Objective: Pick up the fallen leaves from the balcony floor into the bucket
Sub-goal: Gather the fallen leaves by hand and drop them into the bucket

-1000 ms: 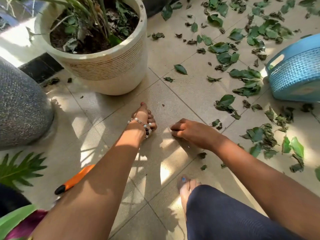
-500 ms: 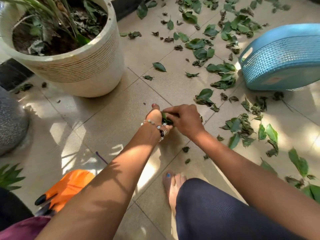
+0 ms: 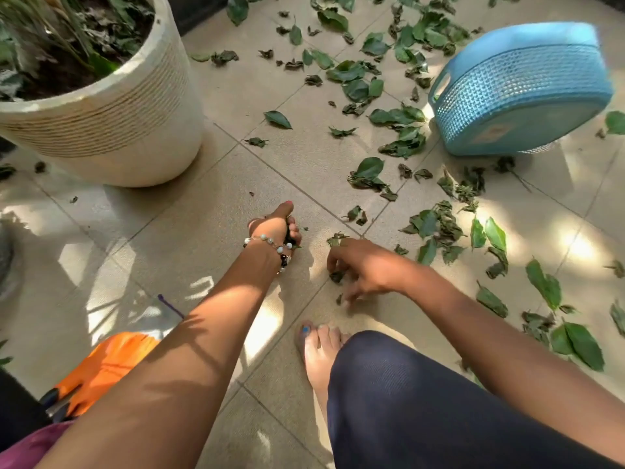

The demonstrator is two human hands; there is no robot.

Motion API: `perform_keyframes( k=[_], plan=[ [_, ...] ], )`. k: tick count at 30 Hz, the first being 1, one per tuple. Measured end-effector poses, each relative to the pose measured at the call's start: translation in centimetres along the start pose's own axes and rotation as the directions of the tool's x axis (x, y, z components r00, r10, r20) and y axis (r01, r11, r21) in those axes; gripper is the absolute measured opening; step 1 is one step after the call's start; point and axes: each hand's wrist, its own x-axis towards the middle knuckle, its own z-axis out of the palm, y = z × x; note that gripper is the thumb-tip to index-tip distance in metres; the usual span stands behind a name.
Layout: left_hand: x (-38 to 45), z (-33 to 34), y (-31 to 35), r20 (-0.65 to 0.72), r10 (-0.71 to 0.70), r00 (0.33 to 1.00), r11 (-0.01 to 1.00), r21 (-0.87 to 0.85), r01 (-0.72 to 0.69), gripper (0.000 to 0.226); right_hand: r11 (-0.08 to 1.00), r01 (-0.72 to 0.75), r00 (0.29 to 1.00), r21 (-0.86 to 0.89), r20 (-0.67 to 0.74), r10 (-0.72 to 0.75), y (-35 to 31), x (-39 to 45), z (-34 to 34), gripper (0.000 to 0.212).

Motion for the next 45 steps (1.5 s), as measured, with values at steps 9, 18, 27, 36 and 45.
perform_keyframes(
  k=[9, 18, 27, 36, 45],
  plan=[
    [-0.9, 0.6, -0.3, 0.051, 0.105, 0.993, 0.978, 0.175, -0.112, 0.033, 0.947, 0.023, 0.911, 0.32, -0.396, 0.112, 0.3, 0.0, 0.6, 0.019],
    [-2.1, 2.6, -1.0, 0.234, -0.114, 0.965, 0.989, 0.115, 0.089, 0.023, 0.723, 0.185, 0.717, 0.665, -0.595, 0.363, -1.8, 1.2, -3.7, 0.016],
    [-1.1, 1.9, -0.9, 0.149, -0.158, 0.976, 0.985, 0.089, 0.146, 0.036, 0.814, 0.119, 0.798, 0.568, -0.543, 0.262, -0.5, 1.2, -4.7, 0.023],
    [-0.1, 0.8, 0.1, 0.038, -0.123, 0.992, 0.992, -0.009, 0.123, 0.04, 0.942, -0.298, 0.886, 0.155, -0.323, 0.333, -1.9, 2.8, 1.2, 0.058],
    [-1.5, 2.0, -1.5, 0.032, -0.165, 0.986, 0.981, 0.112, 0.16, 0.034, 0.87, -0.135, 0.762, 0.474, -0.513, 0.397, -0.5, 0.9, 0.8, 0.02]
  ],
)
